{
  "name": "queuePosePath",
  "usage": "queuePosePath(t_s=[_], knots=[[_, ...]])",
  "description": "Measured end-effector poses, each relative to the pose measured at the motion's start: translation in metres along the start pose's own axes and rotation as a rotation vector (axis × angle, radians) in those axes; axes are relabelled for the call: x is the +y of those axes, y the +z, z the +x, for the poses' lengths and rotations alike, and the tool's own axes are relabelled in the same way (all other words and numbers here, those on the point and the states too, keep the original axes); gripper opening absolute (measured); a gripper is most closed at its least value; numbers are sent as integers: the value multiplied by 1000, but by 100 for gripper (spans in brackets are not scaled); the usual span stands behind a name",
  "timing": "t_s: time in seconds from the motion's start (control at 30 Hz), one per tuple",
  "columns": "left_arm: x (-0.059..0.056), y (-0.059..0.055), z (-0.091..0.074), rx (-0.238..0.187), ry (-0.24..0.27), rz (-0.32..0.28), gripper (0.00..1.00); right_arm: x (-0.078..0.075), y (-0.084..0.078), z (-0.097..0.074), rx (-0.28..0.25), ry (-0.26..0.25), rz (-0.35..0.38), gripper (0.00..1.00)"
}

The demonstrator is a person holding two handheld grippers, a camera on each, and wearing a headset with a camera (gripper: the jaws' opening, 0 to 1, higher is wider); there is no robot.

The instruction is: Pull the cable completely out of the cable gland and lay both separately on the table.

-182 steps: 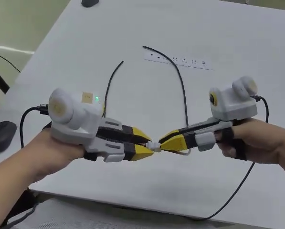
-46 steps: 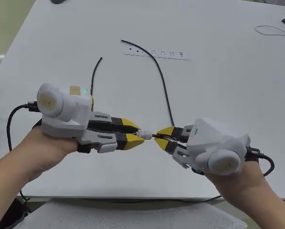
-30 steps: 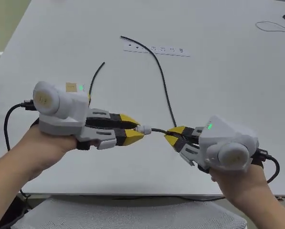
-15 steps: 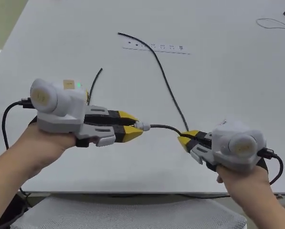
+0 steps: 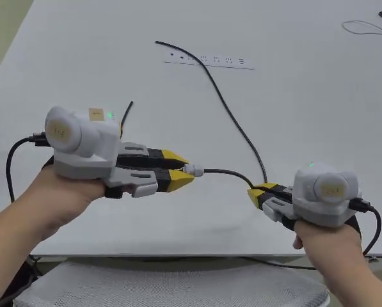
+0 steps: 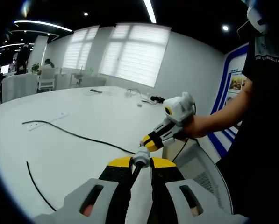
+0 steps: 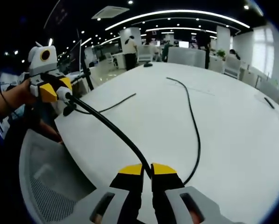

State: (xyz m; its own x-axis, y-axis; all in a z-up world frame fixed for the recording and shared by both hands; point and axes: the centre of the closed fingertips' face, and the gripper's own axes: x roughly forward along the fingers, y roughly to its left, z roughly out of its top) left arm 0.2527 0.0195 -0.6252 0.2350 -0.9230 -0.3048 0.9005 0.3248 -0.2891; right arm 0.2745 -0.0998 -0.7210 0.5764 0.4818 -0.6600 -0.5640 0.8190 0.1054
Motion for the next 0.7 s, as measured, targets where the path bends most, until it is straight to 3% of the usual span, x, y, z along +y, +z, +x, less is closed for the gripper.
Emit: queuePosePath(t_s=[0.3,0.47,0.7], knots=[[4,2,-4,-4,10,3,15,4,5,-9,13,-9,-106,3],[6,2,-6,-3,16,-1,15,14,20,-17,-4,-3,-146,14],[5,1,-6,2,16,-5,15,55,55,-24,-28,19,-406,17]])
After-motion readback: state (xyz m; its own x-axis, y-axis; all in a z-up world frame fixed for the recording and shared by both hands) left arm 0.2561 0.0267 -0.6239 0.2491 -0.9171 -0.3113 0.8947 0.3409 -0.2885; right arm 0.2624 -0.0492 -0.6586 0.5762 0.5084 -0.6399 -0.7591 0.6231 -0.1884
